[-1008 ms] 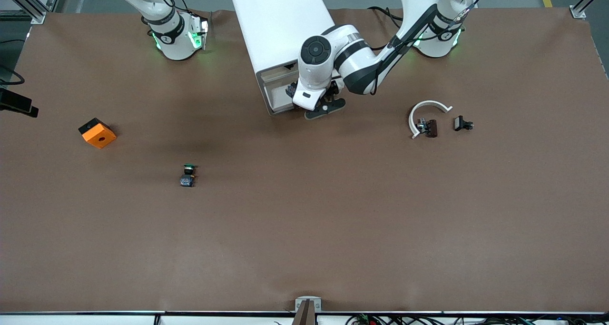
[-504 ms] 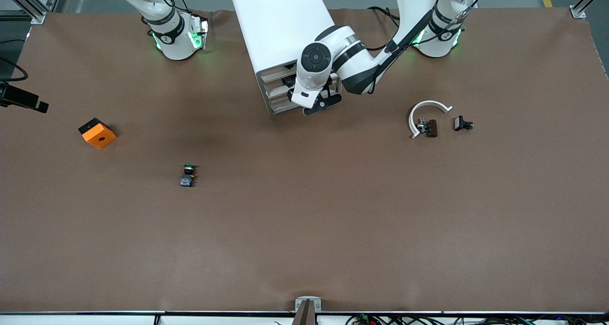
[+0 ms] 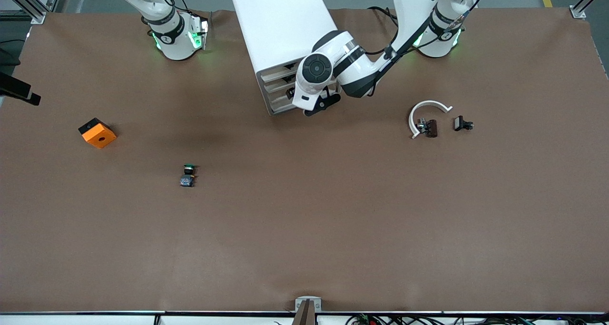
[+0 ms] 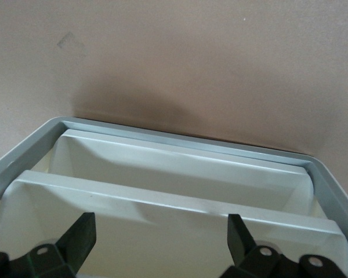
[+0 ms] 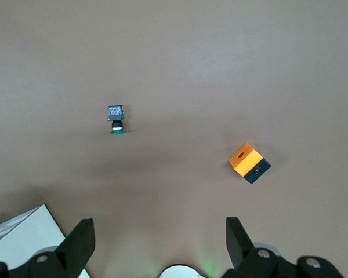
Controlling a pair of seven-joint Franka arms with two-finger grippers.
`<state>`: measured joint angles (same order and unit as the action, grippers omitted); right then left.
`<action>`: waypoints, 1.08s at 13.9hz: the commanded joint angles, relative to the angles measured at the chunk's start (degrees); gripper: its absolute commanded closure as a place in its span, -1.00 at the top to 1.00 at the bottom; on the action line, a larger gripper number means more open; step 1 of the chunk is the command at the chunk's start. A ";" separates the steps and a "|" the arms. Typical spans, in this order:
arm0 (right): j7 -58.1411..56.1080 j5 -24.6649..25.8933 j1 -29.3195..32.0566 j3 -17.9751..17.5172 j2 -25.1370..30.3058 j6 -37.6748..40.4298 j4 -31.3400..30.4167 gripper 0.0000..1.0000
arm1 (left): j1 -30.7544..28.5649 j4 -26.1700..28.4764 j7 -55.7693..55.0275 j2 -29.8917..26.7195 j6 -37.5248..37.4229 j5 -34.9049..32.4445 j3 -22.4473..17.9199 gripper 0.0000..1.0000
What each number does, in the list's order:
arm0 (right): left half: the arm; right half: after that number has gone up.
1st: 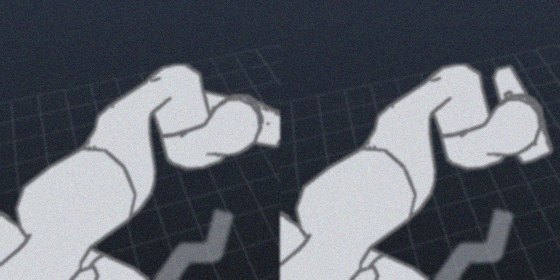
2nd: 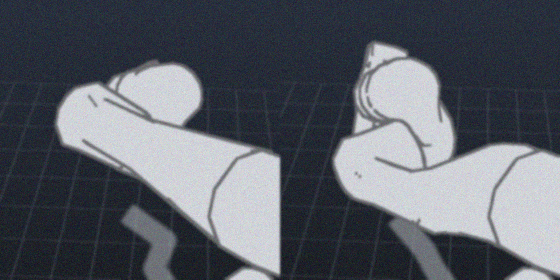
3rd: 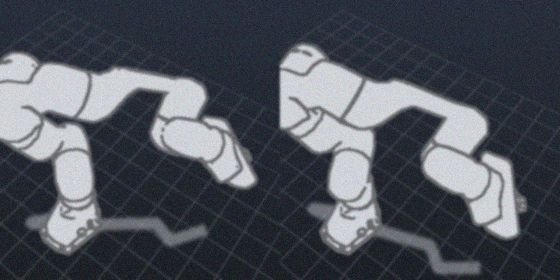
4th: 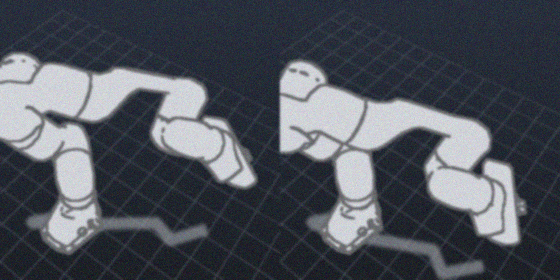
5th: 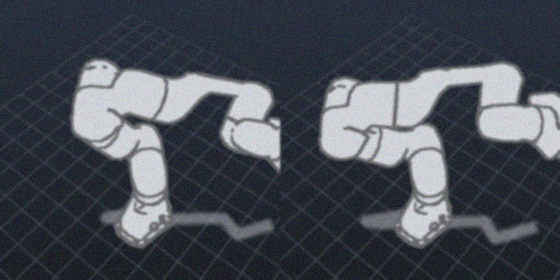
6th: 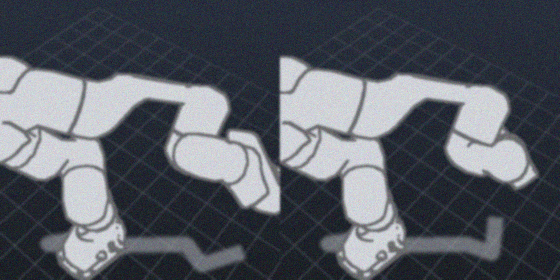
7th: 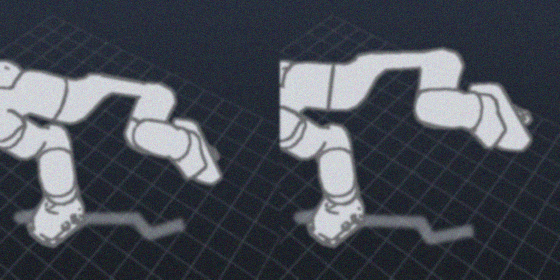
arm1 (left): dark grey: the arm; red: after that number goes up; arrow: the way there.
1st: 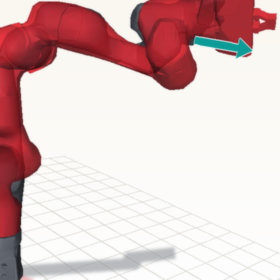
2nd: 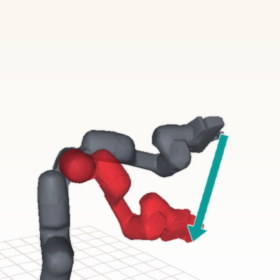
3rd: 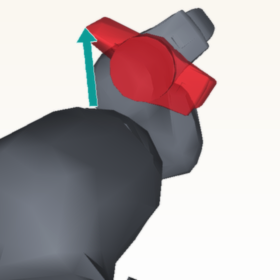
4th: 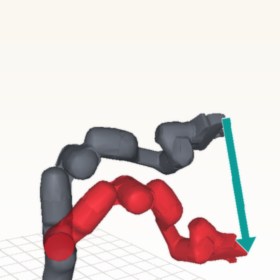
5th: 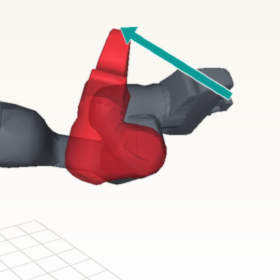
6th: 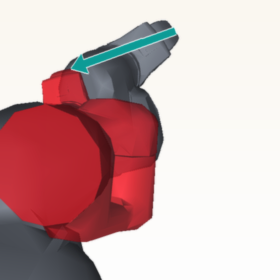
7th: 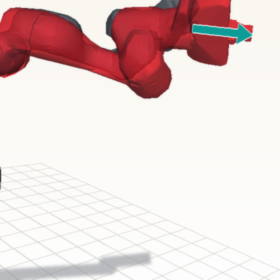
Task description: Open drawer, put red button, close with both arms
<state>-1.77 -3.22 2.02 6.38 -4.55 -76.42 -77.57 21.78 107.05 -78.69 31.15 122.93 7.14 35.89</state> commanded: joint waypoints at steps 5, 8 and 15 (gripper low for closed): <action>1.76 0.41 -0.88 -0.22 10.08 -5.23 -12.25 1.00 | -0.87 -2.54 0.29 0.75 -2.60 1.13 1.72 1.00; 1.85 0.67 -0.88 -0.22 11.66 -5.23 -12.34 1.00 | -3.57 -3.86 0.21 0.49 -2.60 -2.81 1.11 1.00; 1.77 1.54 -1.50 -1.19 11.93 -6.47 -12.87 1.00 | -14.47 -2.81 0.03 -3.99 -3.22 -5.03 1.46 1.00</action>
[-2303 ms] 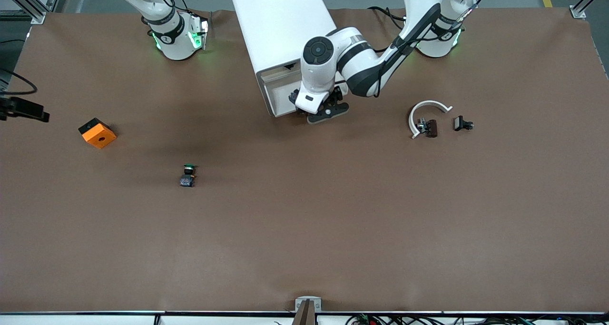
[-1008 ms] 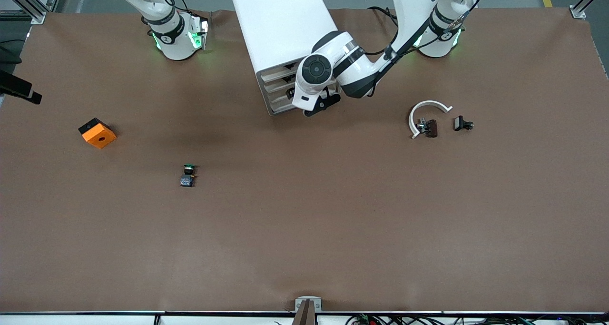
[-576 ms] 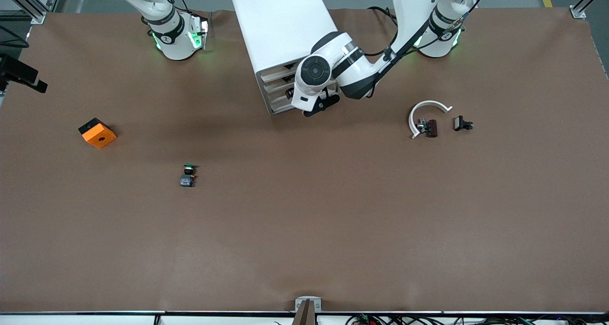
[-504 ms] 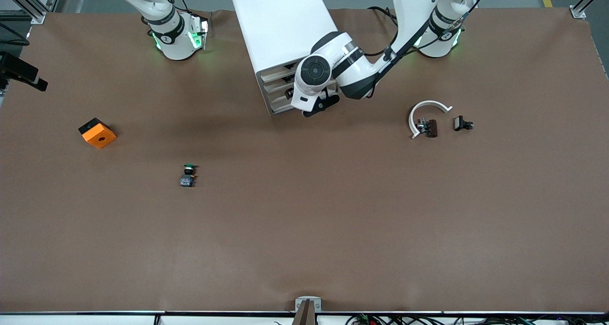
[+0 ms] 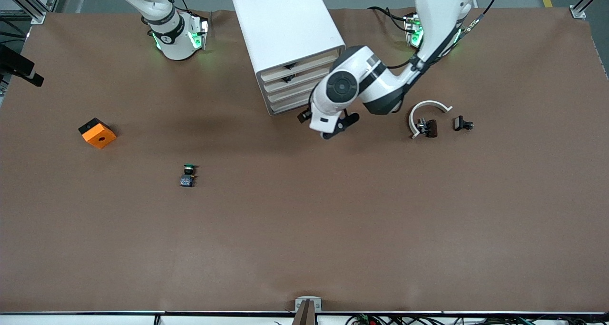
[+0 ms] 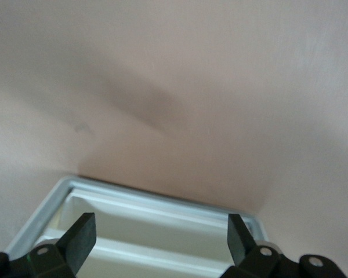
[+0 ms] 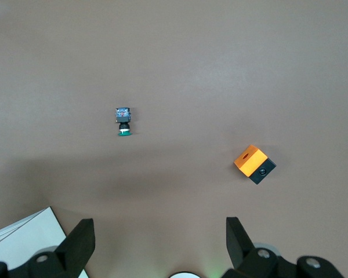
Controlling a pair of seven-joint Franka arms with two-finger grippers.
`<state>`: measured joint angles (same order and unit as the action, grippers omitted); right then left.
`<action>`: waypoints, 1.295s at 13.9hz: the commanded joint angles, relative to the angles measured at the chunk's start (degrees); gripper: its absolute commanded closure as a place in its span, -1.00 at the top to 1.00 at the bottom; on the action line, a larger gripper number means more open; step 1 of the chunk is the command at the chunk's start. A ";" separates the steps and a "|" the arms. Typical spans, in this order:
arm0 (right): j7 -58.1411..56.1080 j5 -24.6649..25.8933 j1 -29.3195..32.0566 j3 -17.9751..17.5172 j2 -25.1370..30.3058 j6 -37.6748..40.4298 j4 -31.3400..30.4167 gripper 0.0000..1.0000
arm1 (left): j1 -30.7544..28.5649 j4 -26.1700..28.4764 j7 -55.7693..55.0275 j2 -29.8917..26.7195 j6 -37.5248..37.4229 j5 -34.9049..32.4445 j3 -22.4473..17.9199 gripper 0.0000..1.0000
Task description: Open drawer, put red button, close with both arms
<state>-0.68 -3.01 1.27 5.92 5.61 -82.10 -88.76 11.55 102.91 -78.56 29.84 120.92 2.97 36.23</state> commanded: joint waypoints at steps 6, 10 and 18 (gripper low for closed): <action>0.68 5.30 -3.03 -0.65 2.04 -1.22 -1.85 1.00 | -16.37 1.69 3.48 -5.05 -1.12 -4.55 2.17 1.00; -0.11 5.30 -2.86 -0.30 2.04 -2.10 -2.56 1.00 | -23.38 1.07 21.56 -6.19 -5.58 -11.30 2.26 1.00; -0.19 4.51 -2.24 -0.21 2.04 -2.97 -2.99 1.00 | -40.10 2.47 66.47 -21.38 -17.28 -9.92 1.92 1.00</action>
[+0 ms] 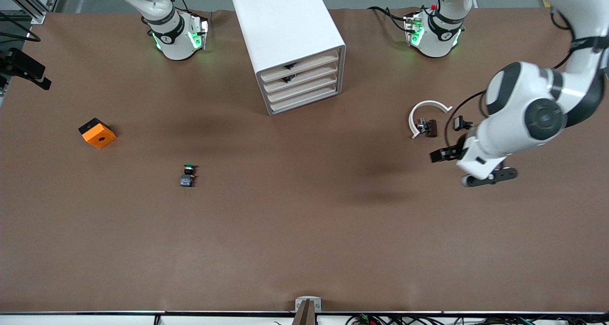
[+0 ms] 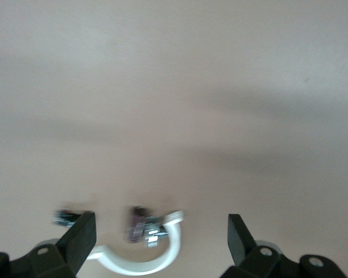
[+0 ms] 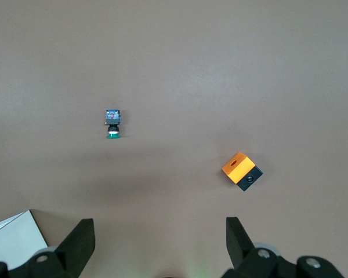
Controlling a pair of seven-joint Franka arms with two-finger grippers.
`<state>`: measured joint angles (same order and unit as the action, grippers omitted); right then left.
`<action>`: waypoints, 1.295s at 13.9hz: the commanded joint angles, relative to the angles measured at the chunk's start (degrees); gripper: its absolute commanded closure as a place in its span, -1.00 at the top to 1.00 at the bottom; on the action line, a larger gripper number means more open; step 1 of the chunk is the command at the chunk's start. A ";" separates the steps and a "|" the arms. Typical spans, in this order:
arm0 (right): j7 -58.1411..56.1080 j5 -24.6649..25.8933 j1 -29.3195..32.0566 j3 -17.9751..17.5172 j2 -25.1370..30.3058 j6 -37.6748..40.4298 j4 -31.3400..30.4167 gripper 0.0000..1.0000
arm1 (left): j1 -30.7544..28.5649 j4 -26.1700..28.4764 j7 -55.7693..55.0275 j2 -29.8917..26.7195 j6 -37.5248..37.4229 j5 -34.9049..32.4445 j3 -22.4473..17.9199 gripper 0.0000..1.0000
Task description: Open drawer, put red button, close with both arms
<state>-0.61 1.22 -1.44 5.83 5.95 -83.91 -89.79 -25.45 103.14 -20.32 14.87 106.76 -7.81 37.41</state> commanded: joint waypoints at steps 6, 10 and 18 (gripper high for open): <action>-0.27 0.18 0.48 -0.12 1.70 -1.17 -1.97 1.00 | 12.49 4.35 18.65 -18.90 -7.35 6.84 -19.62 1.00; -0.27 0.18 0.48 -0.12 1.70 -1.17 -2.06 1.00 | 25.85 5.05 18.65 -22.59 -8.75 6.66 -31.30 1.00; -0.36 0.18 0.48 -0.03 1.79 -1.17 -2.23 1.00 | 26.68 -0.47 18.65 -25.24 -12.61 6.31 -33.01 1.00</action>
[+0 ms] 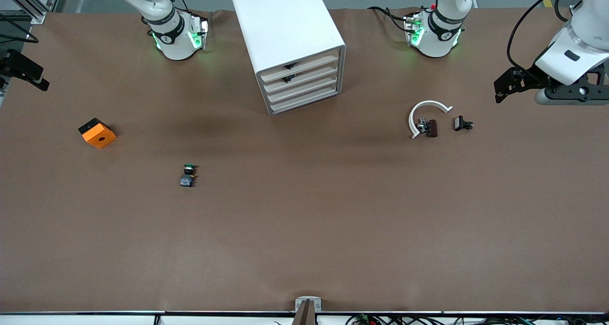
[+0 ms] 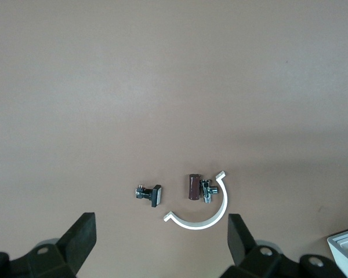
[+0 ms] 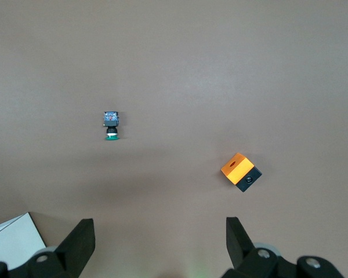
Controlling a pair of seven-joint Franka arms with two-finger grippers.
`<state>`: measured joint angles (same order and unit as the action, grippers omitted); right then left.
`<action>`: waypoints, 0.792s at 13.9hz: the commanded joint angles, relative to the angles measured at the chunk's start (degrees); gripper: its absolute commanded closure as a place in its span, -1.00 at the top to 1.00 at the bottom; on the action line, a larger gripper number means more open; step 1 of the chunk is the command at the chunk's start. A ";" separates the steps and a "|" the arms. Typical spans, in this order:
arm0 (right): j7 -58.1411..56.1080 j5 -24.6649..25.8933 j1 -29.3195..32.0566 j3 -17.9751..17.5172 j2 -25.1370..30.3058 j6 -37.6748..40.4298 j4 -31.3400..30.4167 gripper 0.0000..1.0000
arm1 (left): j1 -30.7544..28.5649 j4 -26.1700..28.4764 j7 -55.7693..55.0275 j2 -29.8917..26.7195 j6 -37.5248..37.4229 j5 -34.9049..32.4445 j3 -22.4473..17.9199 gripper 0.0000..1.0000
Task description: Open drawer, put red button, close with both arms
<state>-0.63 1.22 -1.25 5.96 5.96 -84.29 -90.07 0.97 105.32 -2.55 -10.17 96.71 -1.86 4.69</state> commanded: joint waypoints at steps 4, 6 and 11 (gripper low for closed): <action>-0.34 0.19 0.28 -0.25 1.78 -0.78 -2.04 1.00 | 0.17 -6.43 0.97 -0.12 -7.15 0.45 -0.47 1.00; -0.60 0.19 0.28 -0.16 1.78 -0.78 -1.96 1.00 | 0.26 -6.70 0.97 -0.12 -7.77 0.62 -0.30 1.00; -0.78 0.19 0.28 -0.16 1.78 -0.70 -2.04 1.00 | 0.35 -6.96 0.00 0.41 -7.86 0.89 -0.21 1.00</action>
<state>-0.72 1.22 -1.25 5.96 5.96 -84.42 -90.43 1.27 99.50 -2.55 -10.23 89.96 -1.85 4.70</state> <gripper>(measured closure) 0.000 0.000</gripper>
